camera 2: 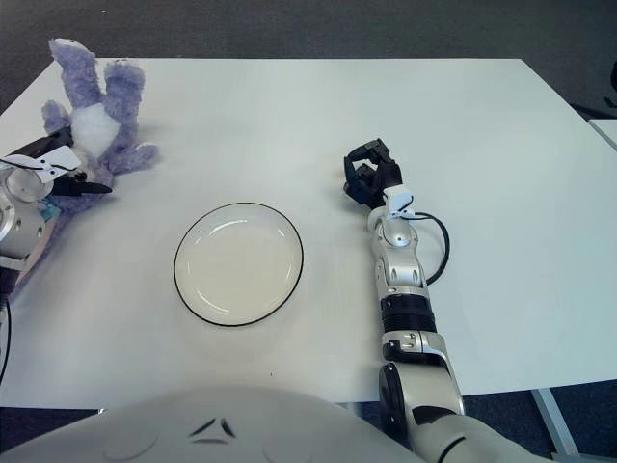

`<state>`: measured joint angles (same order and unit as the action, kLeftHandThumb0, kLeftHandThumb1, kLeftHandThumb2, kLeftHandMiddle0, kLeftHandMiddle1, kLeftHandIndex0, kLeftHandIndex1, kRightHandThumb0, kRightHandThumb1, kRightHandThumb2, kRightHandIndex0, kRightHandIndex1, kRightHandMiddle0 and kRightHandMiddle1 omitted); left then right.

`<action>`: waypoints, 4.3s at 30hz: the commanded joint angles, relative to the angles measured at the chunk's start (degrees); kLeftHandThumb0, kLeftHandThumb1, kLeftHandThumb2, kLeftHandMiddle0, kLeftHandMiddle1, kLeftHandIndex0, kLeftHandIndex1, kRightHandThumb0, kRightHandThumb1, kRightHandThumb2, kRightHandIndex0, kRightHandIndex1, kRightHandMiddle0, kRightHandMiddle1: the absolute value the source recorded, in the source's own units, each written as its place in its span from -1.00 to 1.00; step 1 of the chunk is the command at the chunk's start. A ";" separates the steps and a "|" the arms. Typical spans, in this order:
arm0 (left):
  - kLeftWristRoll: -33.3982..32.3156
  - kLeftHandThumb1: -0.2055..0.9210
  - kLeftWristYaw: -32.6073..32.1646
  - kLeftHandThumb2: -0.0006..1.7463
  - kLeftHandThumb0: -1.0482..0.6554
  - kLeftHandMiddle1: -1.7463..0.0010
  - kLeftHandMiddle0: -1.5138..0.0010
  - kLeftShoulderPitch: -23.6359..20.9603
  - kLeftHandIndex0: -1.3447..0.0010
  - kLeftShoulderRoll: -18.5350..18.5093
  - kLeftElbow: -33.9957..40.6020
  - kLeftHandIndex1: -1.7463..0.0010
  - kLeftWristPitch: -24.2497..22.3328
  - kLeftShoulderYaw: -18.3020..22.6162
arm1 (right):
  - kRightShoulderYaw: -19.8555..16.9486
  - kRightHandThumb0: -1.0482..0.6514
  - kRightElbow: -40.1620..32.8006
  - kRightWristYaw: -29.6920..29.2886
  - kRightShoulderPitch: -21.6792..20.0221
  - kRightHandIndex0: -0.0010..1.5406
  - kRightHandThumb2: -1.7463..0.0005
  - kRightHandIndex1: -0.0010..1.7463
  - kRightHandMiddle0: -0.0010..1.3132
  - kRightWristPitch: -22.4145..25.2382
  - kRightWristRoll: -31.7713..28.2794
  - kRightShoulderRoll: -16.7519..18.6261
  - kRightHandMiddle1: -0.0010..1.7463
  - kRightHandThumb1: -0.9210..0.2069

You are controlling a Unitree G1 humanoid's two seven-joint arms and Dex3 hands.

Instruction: Put the doll into the plate.

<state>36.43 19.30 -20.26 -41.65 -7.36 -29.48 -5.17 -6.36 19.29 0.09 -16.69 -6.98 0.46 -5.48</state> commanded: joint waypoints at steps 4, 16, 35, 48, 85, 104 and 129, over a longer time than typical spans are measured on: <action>-1.17 0.85 -4.05 -0.99 -0.02 -0.46 0.66 2.17 0.72 2.82 -3.00 -0.56 1.71 -0.45 | 0.24 -0.20 2.37 0.31 3.28 -0.02 0.26 0.94 -0.51 3.27 -0.26 0.04 0.95 -0.77; -2.32 0.89 -12.11 -0.98 0.27 -0.99 0.31 1.94 0.37 6.76 -6.81 -1.00 1.82 1.46 | 0.20 -0.20 1.96 0.37 3.47 -0.02 0.26 0.94 -0.50 3.37 -0.31 -0.01 0.95 -0.77; -5.50 0.16 -16.87 0.04 0.49 -1.00 0.04 1.76 0.15 6.87 -14.34 -1.00 10.75 1.81 | 0.09 -0.20 2.02 0.55 3.50 -0.02 0.25 0.95 -0.50 3.40 -0.42 -0.18 0.95 -0.76; -10.53 0.04 -19.44 0.21 0.50 -1.00 0.01 2.47 0.13 7.66 -15.30 -1.00 20.36 4.57 | 0.15 -0.20 2.29 1.12 3.25 -0.02 0.25 0.94 -0.50 3.75 -0.53 -0.58 0.95 -0.76; -28.66 -0.08 -18.72 0.31 0.46 -1.00 -0.09 1.48 0.01 16.93 -16.95 -1.00 42.98 11.51 | 0.14 -0.20 3.15 0.63 2.04 -0.02 0.27 0.94 -0.48 3.48 -1.21 -0.45 0.93 -0.76; -27.92 0.22 -19.83 -0.10 0.37 -1.00 -0.06 1.95 0.07 17.66 -17.47 -1.00 49.22 11.69 | 0.43 -0.20 2.59 -0.13 1.91 -0.03 0.27 0.93 -0.47 4.10 -0.88 -0.35 0.92 -0.77; -29.12 0.40 -16.13 -0.33 0.35 -1.00 -0.01 2.55 0.11 19.42 -11.90 -1.00 49.48 10.31 | 1.28 -0.20 2.00 -0.67 2.60 -0.04 0.27 0.92 -0.48 3.91 -0.70 -0.10 0.93 -0.77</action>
<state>8.10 2.29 -17.96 -22.67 -20.25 19.86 5.52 -5.86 19.12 -0.73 -16.90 -6.37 -0.78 -6.05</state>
